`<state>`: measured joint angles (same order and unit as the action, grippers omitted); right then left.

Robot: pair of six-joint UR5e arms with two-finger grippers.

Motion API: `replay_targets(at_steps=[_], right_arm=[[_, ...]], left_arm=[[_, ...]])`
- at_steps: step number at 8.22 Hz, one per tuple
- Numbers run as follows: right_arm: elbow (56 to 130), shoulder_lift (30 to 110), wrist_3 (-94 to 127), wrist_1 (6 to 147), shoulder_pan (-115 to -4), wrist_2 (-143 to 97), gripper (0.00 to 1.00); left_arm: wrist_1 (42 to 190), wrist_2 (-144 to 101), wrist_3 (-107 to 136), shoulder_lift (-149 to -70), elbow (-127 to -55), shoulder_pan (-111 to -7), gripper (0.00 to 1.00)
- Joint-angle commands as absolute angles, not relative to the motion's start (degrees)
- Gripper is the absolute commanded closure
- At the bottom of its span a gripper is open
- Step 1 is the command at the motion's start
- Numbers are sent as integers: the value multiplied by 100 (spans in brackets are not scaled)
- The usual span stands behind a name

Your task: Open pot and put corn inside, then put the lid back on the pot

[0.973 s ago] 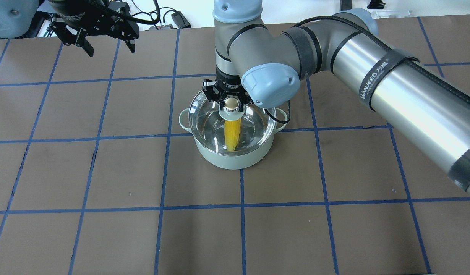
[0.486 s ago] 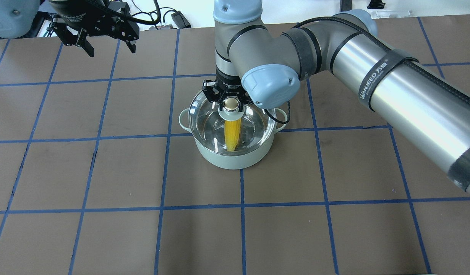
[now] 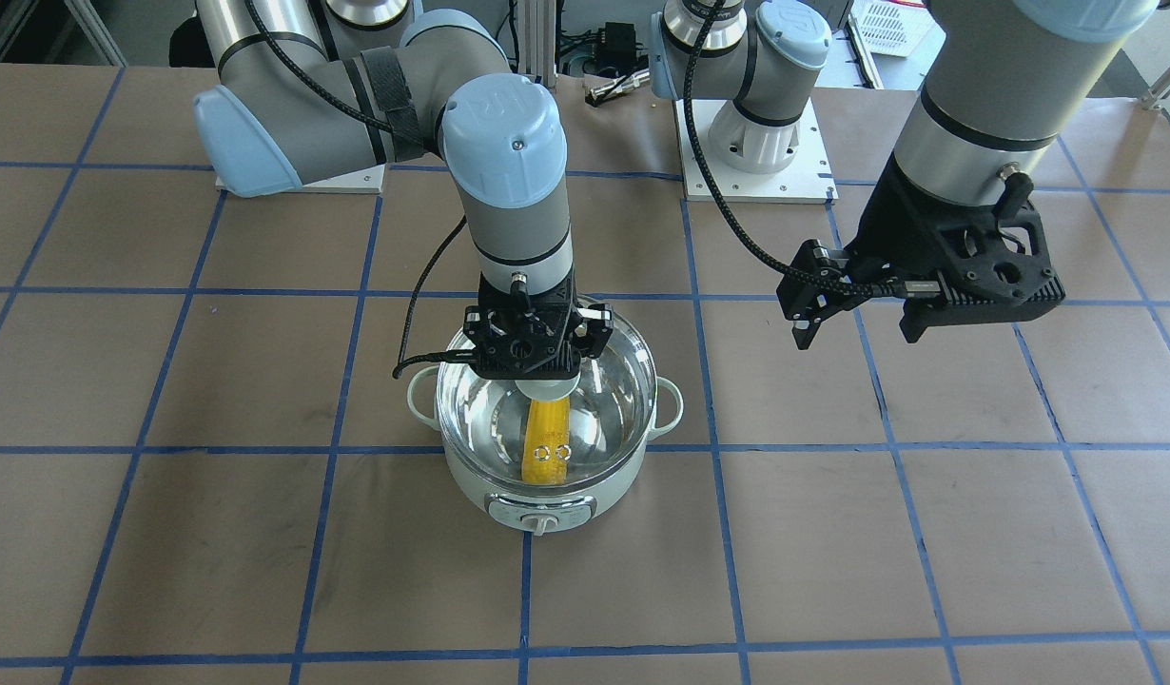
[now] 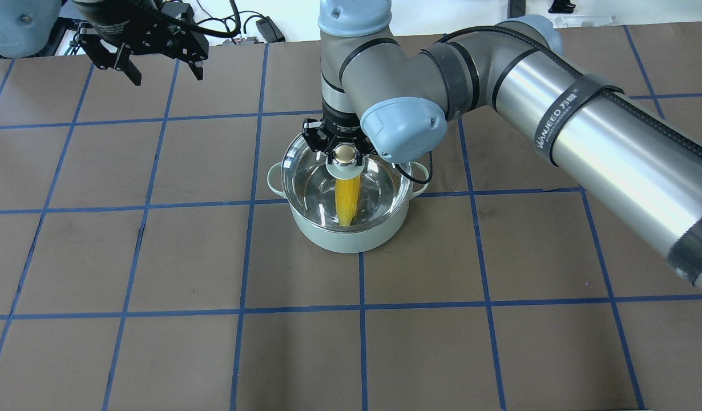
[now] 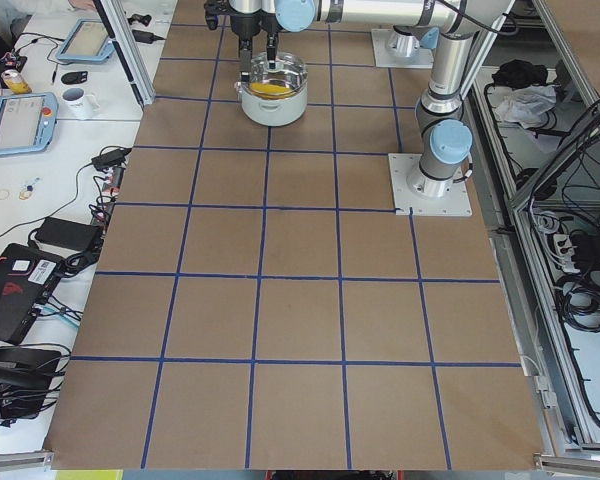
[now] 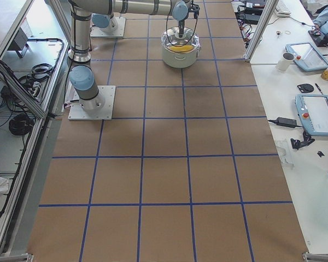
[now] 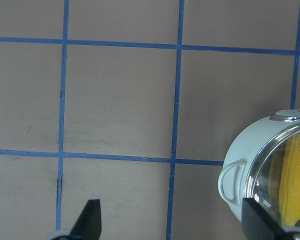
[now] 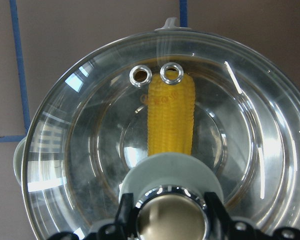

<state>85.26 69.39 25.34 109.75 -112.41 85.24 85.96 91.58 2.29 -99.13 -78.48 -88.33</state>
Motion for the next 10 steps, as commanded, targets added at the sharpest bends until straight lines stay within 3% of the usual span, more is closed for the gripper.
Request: replay_targets(at_steps=[1, 6, 10], right_arm=[[8543, 6934, 2540, 10978, -11241, 8517, 77], [8534, 6908, 2558, 10986, -11241, 8517, 50], [8534, 6908, 2558, 11030, -11232, 8508, 44]], left_arm=[[8596, 9158, 229, -9914, -7849, -8833, 0], [8596, 9158, 229, -9923, -7849, -8833, 0], [8596, 9150, 229, -9923, -7849, -8833, 0]])
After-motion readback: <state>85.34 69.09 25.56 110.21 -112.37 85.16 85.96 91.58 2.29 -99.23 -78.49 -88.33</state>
